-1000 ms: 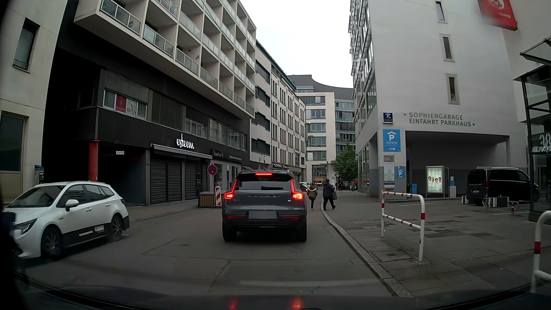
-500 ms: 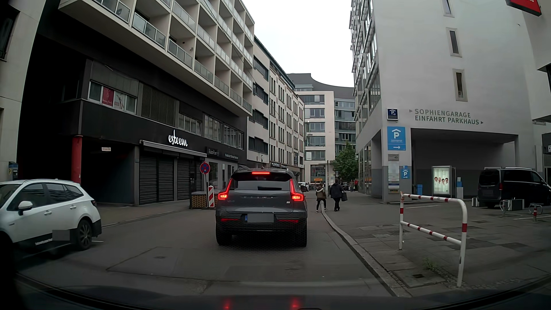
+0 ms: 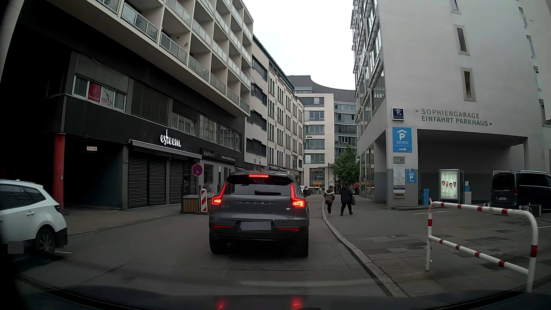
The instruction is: Follow the waypoints while adhering to traffic rules and regulations
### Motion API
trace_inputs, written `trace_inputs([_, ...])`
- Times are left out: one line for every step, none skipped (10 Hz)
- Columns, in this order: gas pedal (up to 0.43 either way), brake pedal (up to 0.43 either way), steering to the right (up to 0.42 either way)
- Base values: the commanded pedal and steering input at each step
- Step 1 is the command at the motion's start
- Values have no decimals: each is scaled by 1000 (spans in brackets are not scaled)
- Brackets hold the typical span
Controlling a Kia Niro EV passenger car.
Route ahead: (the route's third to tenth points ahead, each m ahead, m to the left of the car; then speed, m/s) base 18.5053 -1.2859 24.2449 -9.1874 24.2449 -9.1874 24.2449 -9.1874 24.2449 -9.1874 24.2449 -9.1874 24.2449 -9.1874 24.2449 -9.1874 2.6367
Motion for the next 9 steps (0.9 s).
trace_inputs([0,201,10])
trace_inputs([0,213,16])
trace_inputs([0,226,16])
trace_inputs([0,220,17])
trace_inputs([0,195,17])
trace_inputs([0,177,17])
trace_inputs([0,177,16])
trace_inputs([0,152,17])
trace_inputs([0,128,16])
